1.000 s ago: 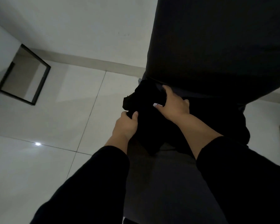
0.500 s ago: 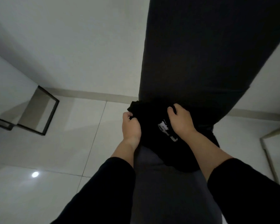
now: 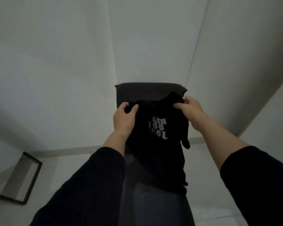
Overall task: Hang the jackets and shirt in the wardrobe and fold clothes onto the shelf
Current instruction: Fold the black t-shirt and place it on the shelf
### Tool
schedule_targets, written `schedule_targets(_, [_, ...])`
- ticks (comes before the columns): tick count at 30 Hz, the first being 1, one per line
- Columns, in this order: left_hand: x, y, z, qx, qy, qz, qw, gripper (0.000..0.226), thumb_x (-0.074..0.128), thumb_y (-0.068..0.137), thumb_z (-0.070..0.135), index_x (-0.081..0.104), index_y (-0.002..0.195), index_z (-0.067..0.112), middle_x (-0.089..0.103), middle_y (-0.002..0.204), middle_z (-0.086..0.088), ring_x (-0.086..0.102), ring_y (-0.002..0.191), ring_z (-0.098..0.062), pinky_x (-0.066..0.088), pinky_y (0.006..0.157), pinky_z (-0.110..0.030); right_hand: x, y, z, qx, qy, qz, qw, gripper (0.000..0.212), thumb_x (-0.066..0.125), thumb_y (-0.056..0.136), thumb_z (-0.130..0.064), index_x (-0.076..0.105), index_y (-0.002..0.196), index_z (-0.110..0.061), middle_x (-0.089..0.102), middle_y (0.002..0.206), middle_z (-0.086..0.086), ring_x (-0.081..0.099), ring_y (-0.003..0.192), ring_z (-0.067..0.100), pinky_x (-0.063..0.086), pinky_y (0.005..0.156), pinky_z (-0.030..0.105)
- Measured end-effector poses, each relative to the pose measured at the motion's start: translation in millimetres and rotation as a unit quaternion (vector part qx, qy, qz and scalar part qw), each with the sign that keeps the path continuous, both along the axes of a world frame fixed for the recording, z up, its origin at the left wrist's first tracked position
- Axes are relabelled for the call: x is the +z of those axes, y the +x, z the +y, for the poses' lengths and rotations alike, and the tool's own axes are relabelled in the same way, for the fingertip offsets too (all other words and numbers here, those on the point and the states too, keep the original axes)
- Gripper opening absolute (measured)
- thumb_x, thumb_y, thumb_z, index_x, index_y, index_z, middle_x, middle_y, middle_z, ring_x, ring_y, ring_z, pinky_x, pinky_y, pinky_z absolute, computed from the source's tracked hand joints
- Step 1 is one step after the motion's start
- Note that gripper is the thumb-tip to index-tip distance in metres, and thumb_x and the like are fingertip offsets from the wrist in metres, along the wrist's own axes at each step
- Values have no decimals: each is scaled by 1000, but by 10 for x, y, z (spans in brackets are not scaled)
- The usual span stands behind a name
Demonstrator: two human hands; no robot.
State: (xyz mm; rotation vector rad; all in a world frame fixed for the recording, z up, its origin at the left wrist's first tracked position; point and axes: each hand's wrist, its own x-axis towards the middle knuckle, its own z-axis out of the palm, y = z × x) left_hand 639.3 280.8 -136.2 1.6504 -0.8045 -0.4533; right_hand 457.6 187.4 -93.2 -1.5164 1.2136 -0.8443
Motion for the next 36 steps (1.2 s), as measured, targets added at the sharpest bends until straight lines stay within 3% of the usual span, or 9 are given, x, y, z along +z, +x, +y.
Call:
schedule_targets(6, [972, -139, 88, -13, -74, -58, 995, 7, 56, 92, 26, 55, 92, 19, 61, 85, 7, 58, 80, -12, 41, 61, -19, 817, -483, 129, -38, -77, 5, 996, 26, 47, 88, 2, 48, 104, -19, 57, 80, 3, 52, 55, 15, 41, 38, 15])
schedule_targets(10, [1478, -285, 120, -31, -112, -77, 990, 23, 58, 83, 7, 44, 86, 26, 55, 83, 4, 53, 66, -12, 42, 50, -14, 1221, -687, 132, -51, -125, -1, 991, 34, 42, 86, 5, 58, 107, -16, 62, 95, 7, 59, 69, 18, 49, 57, 24])
schedule_targets(13, [1723, -341, 162, -25, -107, -86, 990, 38, 56, 79, -3, 40, 104, 20, 47, 80, 6, 49, 64, -10, 40, 53, -16, 1404, -870, 150, -62, -147, 14, 987, 42, 40, 84, 7, 63, 112, -15, 63, 99, 7, 60, 77, 17, 50, 65, 24])
schedule_targets(18, [1896, -306, 262, -38, -38, -238, 970, 20, 60, 85, 8, 69, 96, 23, 40, 53, 5, 41, 51, -9, 33, 50, -9, 1434, -1087, 202, -67, -212, 102, 970, 43, 42, 84, 12, 69, 104, -15, 62, 103, 7, 59, 92, 20, 48, 83, 26])
schedule_targets(22, [1716, -397, 295, -40, 68, -280, 957, 16, 54, 92, 19, 68, 100, 23, 64, 87, -5, 58, 77, -19, 41, 73, -23, 1424, -1051, 237, -63, -259, 157, 951, 35, 48, 90, 2, 68, 115, -14, 64, 122, 7, 59, 113, 24, 45, 101, 33])
schedule_targets(26, [1552, -423, 324, 0, 54, -76, 996, 20, 37, 97, 6, 51, 109, 15, 53, 120, -16, 66, 62, -24, 51, 45, -26, 1507, -1111, 257, -79, -298, 284, 908, 32, 53, 89, -6, 67, 116, -18, 65, 120, 9, 60, 109, 30, 46, 84, 30])
schedule_targets(29, [1535, -431, 393, -12, -1, 35, 999, 28, 28, 99, 2, 42, 122, 8, 50, 108, -16, 62, 64, -22, 56, 47, -26, 1555, -1200, 260, -94, -281, 343, 891, 19, 59, 89, -16, 69, 106, -16, 68, 106, 11, 64, 95, 30, 44, 70, 28])
schedule_targets(32, [1557, -414, 406, -26, 9, -35, 999, 26, 33, 90, -1, 52, 104, 12, 58, 106, -16, 58, 75, -22, 55, 79, -36, 1531, -1247, 256, -104, -244, 336, 904, 12, 59, 92, -23, 64, 96, -13, 66, 97, 12, 65, 84, 31, 47, 65, 32])
schedule_targets(36, [1622, -426, 447, -50, 81, -217, 972, 34, 49, 80, 2, 64, 106, 18, 61, 109, -13, 61, 96, -28, 48, 82, -30, 1430, -1217, 193, -51, -185, 217, 957, 6, 51, 96, -16, 50, 97, -10, 59, 97, 15, 66, 86, 36, 53, 63, 36])
